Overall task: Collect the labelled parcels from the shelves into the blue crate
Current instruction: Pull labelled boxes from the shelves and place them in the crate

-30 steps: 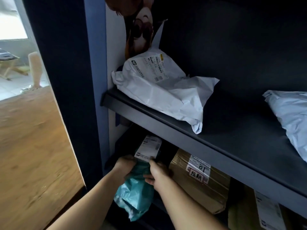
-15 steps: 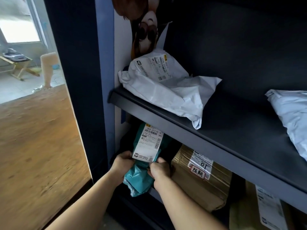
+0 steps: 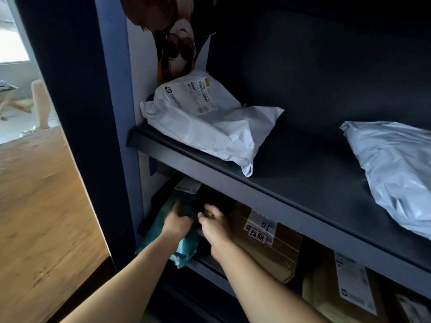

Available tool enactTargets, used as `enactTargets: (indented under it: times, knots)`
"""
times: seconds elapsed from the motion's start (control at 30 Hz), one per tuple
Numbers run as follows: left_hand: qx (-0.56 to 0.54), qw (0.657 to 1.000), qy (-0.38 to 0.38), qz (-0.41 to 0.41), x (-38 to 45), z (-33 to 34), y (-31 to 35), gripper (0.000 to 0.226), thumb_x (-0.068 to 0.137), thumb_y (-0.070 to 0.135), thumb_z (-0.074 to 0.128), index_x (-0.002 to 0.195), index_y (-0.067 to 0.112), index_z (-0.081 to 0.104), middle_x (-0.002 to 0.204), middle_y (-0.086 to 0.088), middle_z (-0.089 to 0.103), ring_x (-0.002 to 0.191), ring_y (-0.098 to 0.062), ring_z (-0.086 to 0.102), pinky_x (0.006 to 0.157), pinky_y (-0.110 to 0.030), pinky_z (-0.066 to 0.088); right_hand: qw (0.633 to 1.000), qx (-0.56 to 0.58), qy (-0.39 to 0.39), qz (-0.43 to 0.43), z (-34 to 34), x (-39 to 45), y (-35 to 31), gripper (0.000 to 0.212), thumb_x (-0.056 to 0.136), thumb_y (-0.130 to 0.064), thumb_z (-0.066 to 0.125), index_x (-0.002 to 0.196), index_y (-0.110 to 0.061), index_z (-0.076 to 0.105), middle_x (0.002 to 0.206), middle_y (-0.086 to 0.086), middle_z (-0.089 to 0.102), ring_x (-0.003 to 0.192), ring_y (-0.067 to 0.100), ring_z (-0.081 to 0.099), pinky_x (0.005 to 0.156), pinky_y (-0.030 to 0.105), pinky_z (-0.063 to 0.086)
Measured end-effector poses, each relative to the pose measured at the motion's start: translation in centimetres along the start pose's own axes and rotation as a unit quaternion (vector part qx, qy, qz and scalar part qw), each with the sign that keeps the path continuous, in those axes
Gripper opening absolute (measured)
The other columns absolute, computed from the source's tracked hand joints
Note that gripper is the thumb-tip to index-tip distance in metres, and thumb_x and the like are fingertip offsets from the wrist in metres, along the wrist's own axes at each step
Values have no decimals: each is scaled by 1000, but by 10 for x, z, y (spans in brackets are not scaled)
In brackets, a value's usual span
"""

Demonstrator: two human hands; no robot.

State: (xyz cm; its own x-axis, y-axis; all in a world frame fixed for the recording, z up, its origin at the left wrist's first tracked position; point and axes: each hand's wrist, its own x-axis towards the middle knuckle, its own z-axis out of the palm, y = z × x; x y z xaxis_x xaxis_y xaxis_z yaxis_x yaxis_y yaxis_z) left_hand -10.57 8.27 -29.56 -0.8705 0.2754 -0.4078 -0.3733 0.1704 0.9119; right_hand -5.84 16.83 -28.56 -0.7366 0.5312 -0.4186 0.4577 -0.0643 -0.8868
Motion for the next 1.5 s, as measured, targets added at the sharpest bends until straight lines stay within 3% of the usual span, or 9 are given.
enactTargets:
  times: [0.17,0.3,0.53,0.7,0.83,0.97,1.17,1.3,1.5]
  knots:
    - [93,995,-24,41,-13,45,22,46,88,17,60,134,14,51,129,-10,60,115,-27,58,98,-35,47,982,-101,146,-64,-58,-13,-21,32,93,-27,53,115,-7,65,121,10,66,114,30,59,98,39,47]
    - [109,991,-69,24,-15,78,24,44,92,27,57,134,15,50,126,-9,60,115,-27,57,96,-33,46,965,-204,163,17,-120,-37,-25,38,101,-21,38,123,4,56,127,20,59,118,33,54,84,29,42]
    - [146,985,-93,-11,-5,106,7,36,92,19,55,124,3,56,117,-22,64,109,-37,60,97,-47,48,967,-152,163,123,-171,-46,-1,42,102,-16,36,137,6,42,144,17,45,134,30,42,93,25,38]
    - [80,993,-84,-37,-13,109,-3,5,89,10,60,88,14,62,109,-22,66,105,-37,62,94,-48,50,953,-137,237,129,-177,-45,26,65,96,-40,46,148,-5,27,151,15,35,136,32,39,111,39,35]
    - [8,994,-102,-48,-16,102,-13,29,86,7,65,114,3,61,107,-15,66,101,-30,63,96,-48,50,962,-75,235,119,-180,-56,32,70,94,-38,54,151,-15,22,155,9,29,138,30,37,111,37,36]
    - [-47,990,-118,-54,-30,90,-17,27,88,2,61,114,7,59,106,-11,65,94,-26,59,82,-37,49,965,-45,238,95,-176,-66,39,69,93,-35,56,151,-20,22,155,5,31,138,28,38,108,36,36]
    - [-101,986,-125,-37,-53,70,-19,25,90,2,57,115,6,58,103,-8,66,88,-20,61,79,-34,49,971,-18,235,47,-168,-85,42,67,92,-29,60,149,-20,28,150,5,38,135,28,42,107,36,37]
    - [-113,988,-103,-20,-77,60,-21,25,91,5,58,116,6,58,105,-9,67,94,-23,61,80,-36,49,977,-15,210,21,-168,-100,41,64,91,-29,62,147,-20,33,142,6,48,126,28,51,100,35,43]
    - [-132,989,-62,-1,-123,47,-27,26,92,6,56,119,7,57,110,-10,65,88,-19,60,61,-27,46,986,-23,168,-4,-167,-124,45,65,89,-33,63,146,-25,34,138,4,53,120,27,56,99,42,48]
